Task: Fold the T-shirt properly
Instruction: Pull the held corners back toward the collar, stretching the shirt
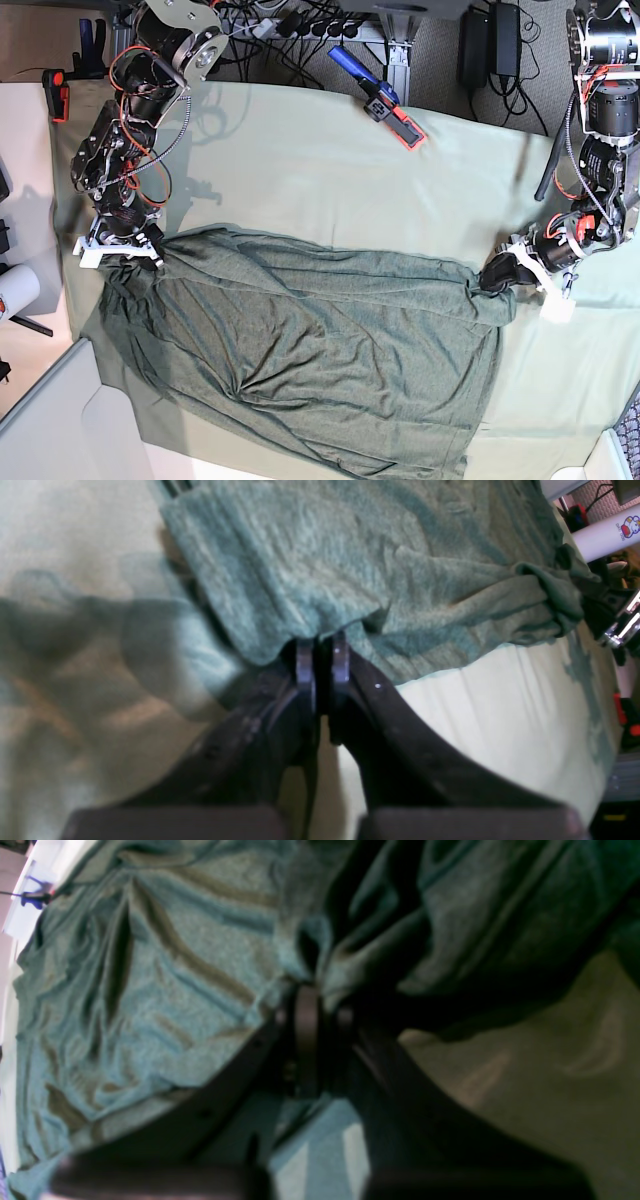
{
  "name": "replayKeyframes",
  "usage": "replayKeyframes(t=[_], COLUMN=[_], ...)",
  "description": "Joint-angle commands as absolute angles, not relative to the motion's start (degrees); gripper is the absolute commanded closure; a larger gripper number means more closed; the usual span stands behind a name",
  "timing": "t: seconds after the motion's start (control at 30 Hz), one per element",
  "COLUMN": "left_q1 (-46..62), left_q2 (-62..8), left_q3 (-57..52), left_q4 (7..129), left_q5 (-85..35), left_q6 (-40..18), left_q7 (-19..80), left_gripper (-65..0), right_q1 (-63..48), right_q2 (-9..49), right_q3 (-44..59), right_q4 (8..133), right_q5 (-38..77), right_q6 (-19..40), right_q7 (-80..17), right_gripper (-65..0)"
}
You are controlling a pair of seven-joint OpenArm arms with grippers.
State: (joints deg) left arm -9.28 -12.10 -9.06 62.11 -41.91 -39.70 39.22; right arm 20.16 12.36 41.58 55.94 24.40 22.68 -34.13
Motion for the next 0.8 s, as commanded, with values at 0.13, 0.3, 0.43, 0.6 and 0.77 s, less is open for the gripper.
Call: replayKeyframes(t=[0.13,0.3,0.43,0.6,0.77], left_q1=[-9.8,-7.42,-4.29,-0.73,2.37], left_q2=[-12.6,-14.41,-17.39,-21.8,-24.77], left_q3=[-10.55,-10.48,-9.69,-9.93,-9.93], left_q4=[64.95,73.71,78.19,83.61,88.66], left_q5=[-50.76,-52.99,-53.69,-55.02,-55.94], left_q6=[-40.0,-40.0,-40.0,-40.0,-40.0], left_q7=[48.21,51.7,51.72,52.23,52.58], left_gripper=[0.0,0.0,0.0,0.0,0.0], right_q1=[21.52,21.08,21.08,20.73,18.15], right_q2=[13.78,14.98,16.1,17.72,19.35], right_q3=[41.56,42.46,42.89,42.87,42.87], right_q4=[56.86,60.25,61.14,61.14,61.21], right_q5=[26.74,32.71,34.0,35.86,37.04], right_q6=[22.52,22.52,22.52,22.52,22.52], right_q7=[-35.53,-43.88,-45.25,-46.35,-46.59], right_gripper=[0.0,0.0,0.0,0.0,0.0])
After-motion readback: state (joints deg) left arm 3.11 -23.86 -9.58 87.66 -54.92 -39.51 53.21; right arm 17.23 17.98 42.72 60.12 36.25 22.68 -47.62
